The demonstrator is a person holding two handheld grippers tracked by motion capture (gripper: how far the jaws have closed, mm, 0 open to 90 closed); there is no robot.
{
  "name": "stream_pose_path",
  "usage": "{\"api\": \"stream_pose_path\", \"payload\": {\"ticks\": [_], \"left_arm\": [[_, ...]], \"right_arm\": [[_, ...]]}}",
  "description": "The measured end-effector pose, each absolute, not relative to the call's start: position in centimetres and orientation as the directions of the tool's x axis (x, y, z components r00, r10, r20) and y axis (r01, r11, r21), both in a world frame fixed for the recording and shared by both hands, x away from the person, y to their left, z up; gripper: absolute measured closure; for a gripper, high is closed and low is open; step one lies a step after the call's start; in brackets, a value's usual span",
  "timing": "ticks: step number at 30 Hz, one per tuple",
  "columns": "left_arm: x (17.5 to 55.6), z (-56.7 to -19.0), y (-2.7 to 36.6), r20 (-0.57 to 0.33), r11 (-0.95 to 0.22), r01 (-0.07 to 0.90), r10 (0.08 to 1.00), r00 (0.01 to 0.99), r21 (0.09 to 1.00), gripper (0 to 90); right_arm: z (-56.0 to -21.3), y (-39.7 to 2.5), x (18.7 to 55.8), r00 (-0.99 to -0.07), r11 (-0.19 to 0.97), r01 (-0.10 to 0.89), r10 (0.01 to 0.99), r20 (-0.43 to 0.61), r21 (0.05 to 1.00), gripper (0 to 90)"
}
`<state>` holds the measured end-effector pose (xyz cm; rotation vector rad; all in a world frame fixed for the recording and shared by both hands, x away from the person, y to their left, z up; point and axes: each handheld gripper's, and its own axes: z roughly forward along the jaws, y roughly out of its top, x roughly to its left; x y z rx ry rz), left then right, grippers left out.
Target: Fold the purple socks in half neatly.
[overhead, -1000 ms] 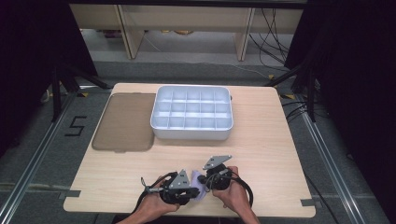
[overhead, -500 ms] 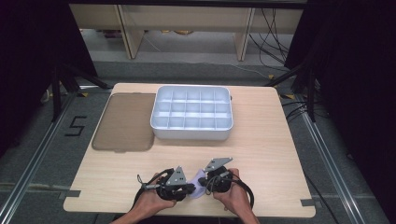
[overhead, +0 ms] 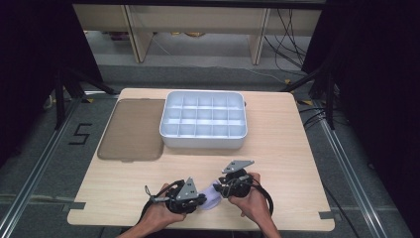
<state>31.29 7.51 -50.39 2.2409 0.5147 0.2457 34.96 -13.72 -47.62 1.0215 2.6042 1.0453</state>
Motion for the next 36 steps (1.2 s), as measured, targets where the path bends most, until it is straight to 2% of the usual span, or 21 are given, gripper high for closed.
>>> {"api": "stream_pose_path", "payload": {"ticks": [3,7,8,13,19,23,26,29,30,31,36], "left_arm": [[31.3,-50.4,7.5,0.009,-0.593,0.282,0.438,0.899,0.754,82.6],[31.3,-50.5,7.4,0.005,-0.580,0.279,0.439,0.899,0.765,82.6],[31.3,-50.5,7.4,0.006,-0.579,0.278,0.439,0.898,0.767,82.6],[31.3,-50.4,7.6,0.024,-0.606,0.264,0.424,0.905,0.750,82.5],[31.3,-50.5,7.6,0.017,-0.597,0.270,0.430,0.903,0.755,82.4],[31.4,-50.5,7.7,0.024,-0.602,0.266,0.428,0.903,0.753,82.1],[31.4,-50.7,7.6,0.000,-0.581,0.278,0.432,0.902,0.765,82.2],[31.1,-50.6,7.6,0.048,-0.613,0.246,0.422,0.905,0.751,82.3],[31.0,-50.6,7.6,0.050,-0.615,0.248,0.424,0.904,0.748,82.4],[30.9,-50.6,7.5,0.044,-0.612,0.249,0.422,0.905,0.750,82.5],[30.9,-50.6,7.5,0.047,-0.611,0.250,0.427,0.903,0.751,82.5]], "right_arm": [[-47.9,-13.3,35.6,-0.777,0.550,0.537,0.617,0.122,0.640,57.4],[-48.5,-13.0,36.0,-0.759,0.555,0.595,0.626,0.179,0.581,52.9],[-48.8,-13.0,36.3,-0.777,0.573,0.576,0.605,0.173,0.583,52.1],[-49.5,-13.1,36.6,-0.752,0.547,0.622,0.617,0.232,0.561,49.0],[-49.8,-13.1,37.1,-0.754,0.545,0.624,0.608,0.248,0.561,49.1],[-49.9,-13.0,37.4,-0.759,0.546,0.623,0.595,0.264,0.560,53.3],[-49.9,-13.0,37.3,-0.745,0.529,0.643,0.600,0.292,0.554,56.0],[-49.7,-13.1,37.3,-0.691,0.487,0.705,0.637,0.342,0.515,52.7],[-49.5,-13.3,37.3,-0.687,0.486,0.708,0.643,0.339,0.512,51.4],[-49.5,-13.4,37.5,-0.725,0.493,0.669,0.598,0.342,0.556,50.7],[-48.9,-12.6,36.9,-0.741,0.520,0.645,0.606,0.290,0.561,47.2]]}}
